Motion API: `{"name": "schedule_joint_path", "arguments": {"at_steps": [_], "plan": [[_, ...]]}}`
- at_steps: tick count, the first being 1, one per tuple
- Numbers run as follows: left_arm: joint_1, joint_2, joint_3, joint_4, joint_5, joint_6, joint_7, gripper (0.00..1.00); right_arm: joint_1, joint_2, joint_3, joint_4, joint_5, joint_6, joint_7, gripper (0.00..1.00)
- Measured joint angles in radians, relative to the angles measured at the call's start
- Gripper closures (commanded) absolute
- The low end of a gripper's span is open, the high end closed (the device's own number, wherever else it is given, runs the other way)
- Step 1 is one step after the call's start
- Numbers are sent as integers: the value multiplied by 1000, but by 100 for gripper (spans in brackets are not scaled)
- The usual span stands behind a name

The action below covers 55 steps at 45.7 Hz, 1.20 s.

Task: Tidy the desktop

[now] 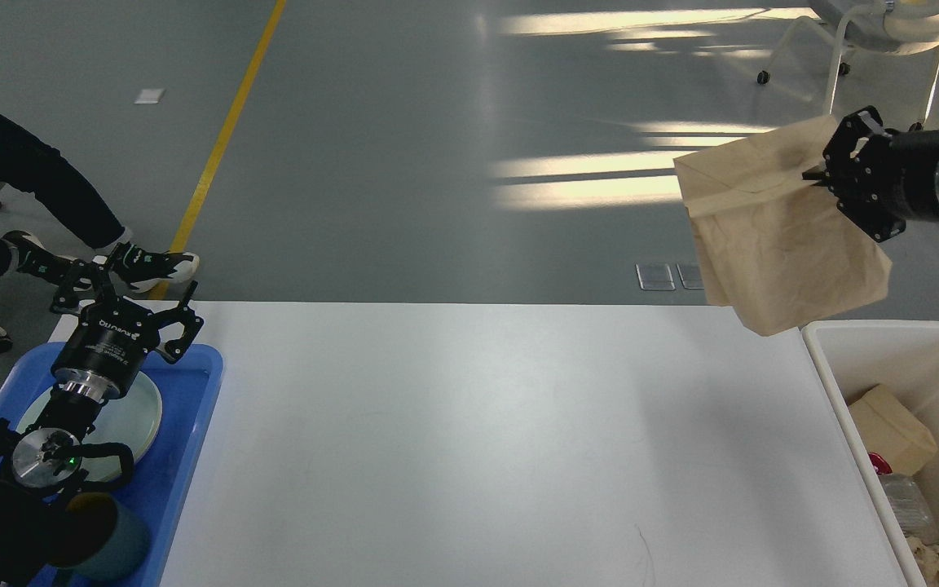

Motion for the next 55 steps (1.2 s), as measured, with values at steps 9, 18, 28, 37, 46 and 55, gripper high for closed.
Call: {"name": "schedule_joint_path", "arguments": {"at_steps": [9, 18, 28, 37, 46, 55], "plan": [[0, 0, 0, 0, 0, 0, 0, 4, -245, -11, 15, -126, -75, -147, 1, 100], [0, 0, 0, 0, 0, 0, 0, 4, -428, -5, 21, -214, -78, -235, 1, 100], [0, 0, 0, 0, 0, 0, 0, 4, -599, 5, 15, -327, -79, -252, 1, 0], [0, 0, 0, 0, 0, 0, 0, 4, -688, 51, 23, -413, -81, -250, 0, 0], [0, 0, 0, 0, 0, 0, 0, 4, -692, 60, 48, -426, -79, -243, 0, 0], [0, 0, 0, 0, 0, 0, 0, 4, -686, 65, 373, -476, -85, -241, 6, 0]]}}
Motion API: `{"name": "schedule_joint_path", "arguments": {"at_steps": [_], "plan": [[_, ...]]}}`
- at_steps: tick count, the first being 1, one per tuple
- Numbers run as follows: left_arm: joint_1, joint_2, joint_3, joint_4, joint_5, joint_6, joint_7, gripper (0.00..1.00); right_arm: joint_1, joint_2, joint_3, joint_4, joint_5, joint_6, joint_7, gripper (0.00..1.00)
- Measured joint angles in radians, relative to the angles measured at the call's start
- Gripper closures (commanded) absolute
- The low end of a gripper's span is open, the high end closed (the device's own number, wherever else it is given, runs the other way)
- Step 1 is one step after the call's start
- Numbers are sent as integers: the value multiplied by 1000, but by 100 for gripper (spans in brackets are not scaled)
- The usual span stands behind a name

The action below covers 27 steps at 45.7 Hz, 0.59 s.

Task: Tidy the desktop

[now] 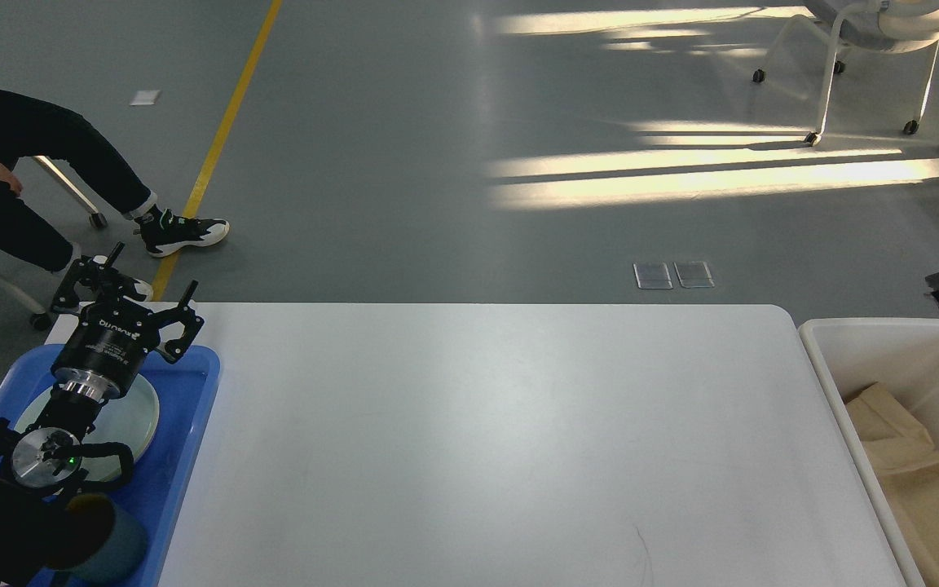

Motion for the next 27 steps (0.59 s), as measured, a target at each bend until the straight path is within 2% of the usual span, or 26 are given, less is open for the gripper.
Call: {"name": "schedule_joint_path", "arguments": {"at_steps": [8, 20, 24, 27], "plan": [[0, 0, 0, 0, 0, 0, 0, 4, -23, 22, 375, -37, -5, 2, 5, 0], [0, 0, 0, 0, 0, 0, 0, 4, -57, 159, 823, -34, -6, 4, 12, 0], [0, 0, 0, 0, 0, 0, 0, 4, -84, 209, 936, -33, -6, 6, 35, 0], [1, 0, 0, 0, 0, 0, 0, 4, -113, 246, 1019, -32, -6, 12, 74, 0]]}}
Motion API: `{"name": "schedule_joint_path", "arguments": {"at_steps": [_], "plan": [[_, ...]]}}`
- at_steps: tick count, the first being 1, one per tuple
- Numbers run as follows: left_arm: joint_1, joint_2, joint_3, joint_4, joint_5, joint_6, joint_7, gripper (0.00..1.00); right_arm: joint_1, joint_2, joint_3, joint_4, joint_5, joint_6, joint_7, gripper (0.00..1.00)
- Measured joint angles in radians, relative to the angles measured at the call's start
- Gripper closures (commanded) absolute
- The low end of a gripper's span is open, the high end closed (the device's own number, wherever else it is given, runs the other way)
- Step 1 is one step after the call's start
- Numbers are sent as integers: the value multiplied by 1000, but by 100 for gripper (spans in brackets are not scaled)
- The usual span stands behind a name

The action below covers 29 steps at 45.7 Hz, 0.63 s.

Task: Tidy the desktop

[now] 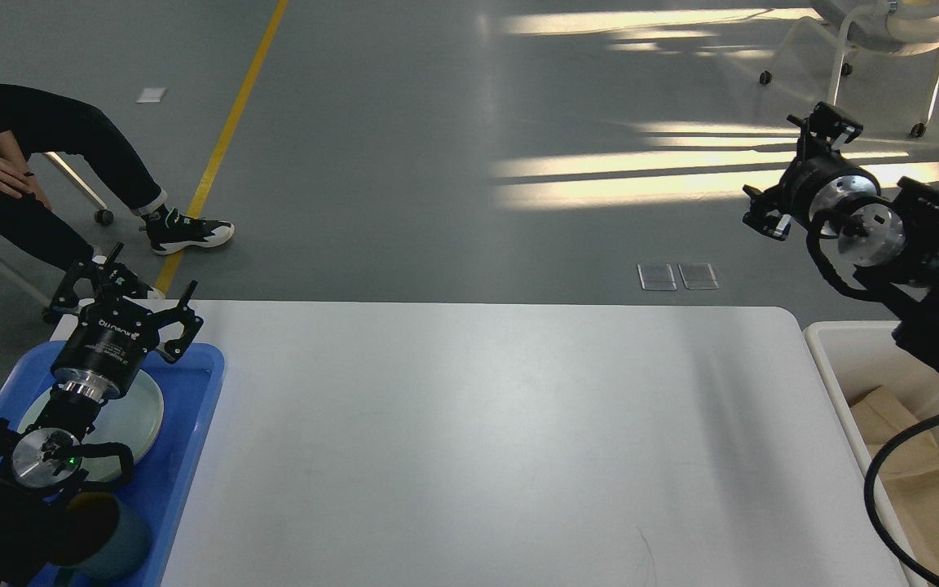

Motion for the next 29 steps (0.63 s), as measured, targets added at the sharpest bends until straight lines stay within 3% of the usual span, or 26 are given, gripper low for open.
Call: {"name": "schedule_joint_path", "arguments": {"at_steps": [7, 11, 20, 29], "plan": [[0, 0, 0, 0, 0, 0, 0, 4, -57, 62, 133, 2, -7, 30, 87, 0], [0, 0, 0, 0, 0, 0, 0, 4, -79, 78, 158, 3, -32, 47, 113, 0], [0, 0, 0, 0, 0, 0, 0, 4, -146, 98, 187, 12, -126, 53, 246, 0], [0, 0, 0, 0, 0, 0, 0, 4, -197, 122, 234, 19, -178, 64, 332, 0]]}}
